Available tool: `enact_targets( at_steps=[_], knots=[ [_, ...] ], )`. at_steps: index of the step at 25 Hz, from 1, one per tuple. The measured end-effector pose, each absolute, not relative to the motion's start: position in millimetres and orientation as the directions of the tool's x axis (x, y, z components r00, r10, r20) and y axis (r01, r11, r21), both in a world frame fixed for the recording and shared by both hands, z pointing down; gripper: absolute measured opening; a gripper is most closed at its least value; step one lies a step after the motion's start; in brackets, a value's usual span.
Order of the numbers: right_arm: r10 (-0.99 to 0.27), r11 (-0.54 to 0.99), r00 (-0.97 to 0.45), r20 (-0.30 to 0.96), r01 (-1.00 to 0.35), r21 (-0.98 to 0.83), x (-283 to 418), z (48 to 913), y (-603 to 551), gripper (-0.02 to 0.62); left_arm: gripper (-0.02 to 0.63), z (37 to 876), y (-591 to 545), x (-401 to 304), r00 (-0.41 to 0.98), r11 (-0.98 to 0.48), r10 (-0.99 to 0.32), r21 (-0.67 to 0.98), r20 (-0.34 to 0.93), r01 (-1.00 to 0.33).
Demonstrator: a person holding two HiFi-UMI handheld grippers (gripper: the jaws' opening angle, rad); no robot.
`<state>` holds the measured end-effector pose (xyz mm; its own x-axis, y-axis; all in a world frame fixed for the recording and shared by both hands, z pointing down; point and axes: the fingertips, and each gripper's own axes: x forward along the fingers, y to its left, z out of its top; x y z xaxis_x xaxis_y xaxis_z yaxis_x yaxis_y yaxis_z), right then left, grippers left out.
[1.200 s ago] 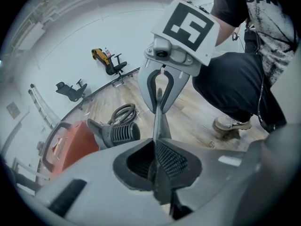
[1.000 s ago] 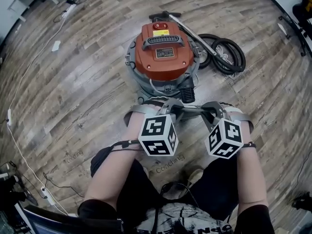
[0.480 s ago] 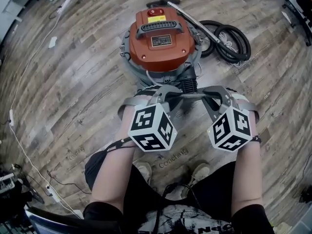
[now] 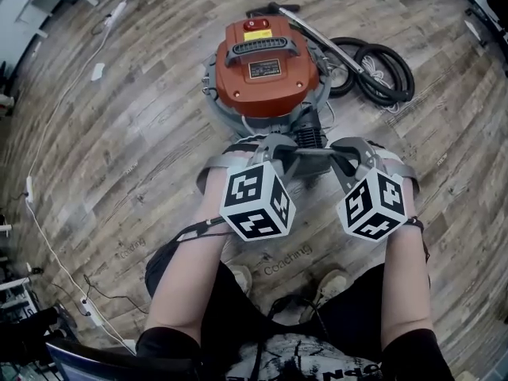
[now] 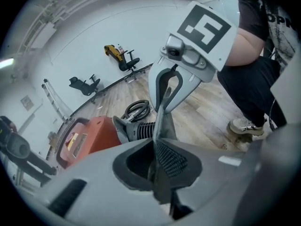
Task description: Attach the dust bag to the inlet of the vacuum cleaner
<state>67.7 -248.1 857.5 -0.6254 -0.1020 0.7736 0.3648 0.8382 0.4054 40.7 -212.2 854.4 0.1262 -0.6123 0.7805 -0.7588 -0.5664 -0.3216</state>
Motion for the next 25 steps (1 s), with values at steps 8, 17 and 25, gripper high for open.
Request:
enact_targets(
  at_steps=[8, 17, 25],
  knots=[
    [-0.108, 0.771, -0.647, 0.754, 0.425, 0.475, 55.4, 842.3, -231.7, 0.038, 0.026, 877.2, -200.4, 32.2, 0.130, -0.513, -0.595, -0.250, 0.793, -0.821],
    [-0.013, 0.851, -0.676, 0.737, 0.379, 0.363, 66.5, 859.8, -250.4, 0.043, 0.032, 849.6, -222.4, 35.8, 0.141, -0.462, -0.642, -0.233, 0.754, -0.856],
    [-0.020, 0.855, -0.662, 0.749, 0.377, 0.356, 65.7, 864.9, -255.7, 0.049, 0.032, 850.5, -221.7, 41.5, 0.121, -0.491, -0.634, -0.276, 0.764, -0.826]
  ],
)
